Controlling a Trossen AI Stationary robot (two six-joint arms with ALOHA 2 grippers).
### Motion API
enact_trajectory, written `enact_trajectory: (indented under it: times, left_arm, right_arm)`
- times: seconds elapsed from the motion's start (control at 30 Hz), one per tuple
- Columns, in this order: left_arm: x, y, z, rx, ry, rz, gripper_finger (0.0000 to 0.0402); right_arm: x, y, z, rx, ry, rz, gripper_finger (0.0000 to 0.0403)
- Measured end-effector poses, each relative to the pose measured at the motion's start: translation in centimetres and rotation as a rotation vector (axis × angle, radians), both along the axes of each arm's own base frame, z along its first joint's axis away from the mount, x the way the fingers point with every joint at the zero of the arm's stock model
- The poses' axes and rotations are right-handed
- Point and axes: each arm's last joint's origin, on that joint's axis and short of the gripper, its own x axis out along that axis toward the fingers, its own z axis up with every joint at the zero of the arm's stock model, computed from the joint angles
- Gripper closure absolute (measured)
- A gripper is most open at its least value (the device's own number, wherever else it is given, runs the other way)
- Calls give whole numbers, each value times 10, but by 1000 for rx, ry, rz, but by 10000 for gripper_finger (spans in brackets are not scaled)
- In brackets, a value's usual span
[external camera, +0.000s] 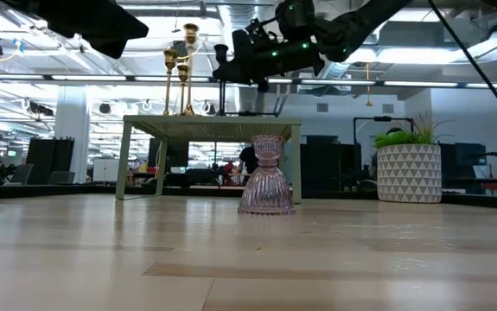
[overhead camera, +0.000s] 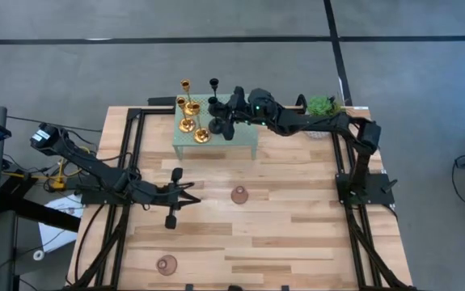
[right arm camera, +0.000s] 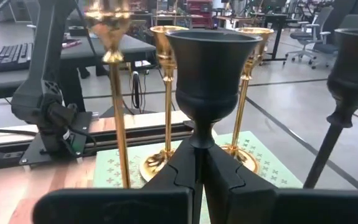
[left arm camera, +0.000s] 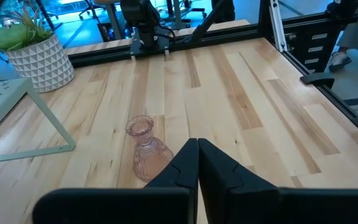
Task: Pick & Place candle stick holders
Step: Put the black candle holder on the shelf aligned with the other black candle holder
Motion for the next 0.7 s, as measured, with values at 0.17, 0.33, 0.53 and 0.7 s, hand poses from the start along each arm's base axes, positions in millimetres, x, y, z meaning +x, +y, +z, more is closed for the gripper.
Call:
enact_trajectory:
  times: [0.17,0.33,0.53,0.7]
  left_arm:
    - [0,0,0,0,0,0,395]
    - [0,0,0,0,0,0,397]
    - [0,0,0,0,0,0,393]
    - [0,0,0,0,0,0,396]
  right_arm:
    - [-3,-7,0,-2,1,-16,403]
    - [-5,-12,0,13,-2,-29,403]
    - [-4,-10,0,13,-1,-25,368]
    - [-1,-3,0,13,-1,-7,327]
